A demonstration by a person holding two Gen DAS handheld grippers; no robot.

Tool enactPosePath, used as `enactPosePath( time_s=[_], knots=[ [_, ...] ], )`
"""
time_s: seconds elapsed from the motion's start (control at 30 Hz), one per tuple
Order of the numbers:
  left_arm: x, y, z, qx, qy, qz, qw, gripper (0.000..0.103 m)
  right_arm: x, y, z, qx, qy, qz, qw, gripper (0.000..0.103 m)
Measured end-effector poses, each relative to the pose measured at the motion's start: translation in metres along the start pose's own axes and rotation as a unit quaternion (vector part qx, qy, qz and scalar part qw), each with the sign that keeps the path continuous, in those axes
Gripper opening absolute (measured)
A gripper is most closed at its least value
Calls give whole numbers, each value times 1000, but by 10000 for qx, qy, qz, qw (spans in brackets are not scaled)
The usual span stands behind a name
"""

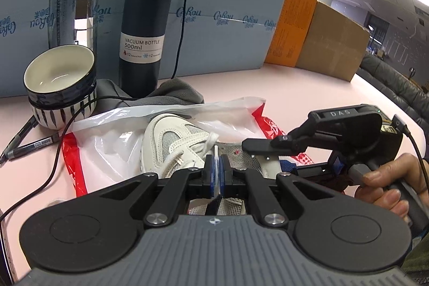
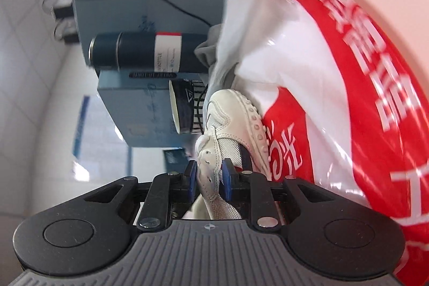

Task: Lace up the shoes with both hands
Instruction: 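Hold the sneaker with the right gripper while the left gripper pinches the lace at the eyelets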

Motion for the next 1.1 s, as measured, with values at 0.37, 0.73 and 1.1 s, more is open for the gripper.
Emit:
enactPosePath(
  time_s=[0.37,0.73,1.1],
  knots=[
    [-2,-1,5,53,-202,502,9985,2,-19,1,-5,-307,528,1212,9907,19],
    [-6,-2,10,77,-292,974,9948,2,-28,2,-9,-437,638,1568,9846,17],
    [-9,-1,14,-4,-257,1014,9945,1,-27,3,-8,-417,618,1552,9851,17]
  ],
)
Point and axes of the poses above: each gripper's, at about its wrist camera, not at the fingertips, and z roughly the way its jaws point, x to its left, y to its top, the point moved 6 cm from there along z, roughly the way its jaws point, and after that the axes turned 10 degrees about y, right-handed, at the moved point
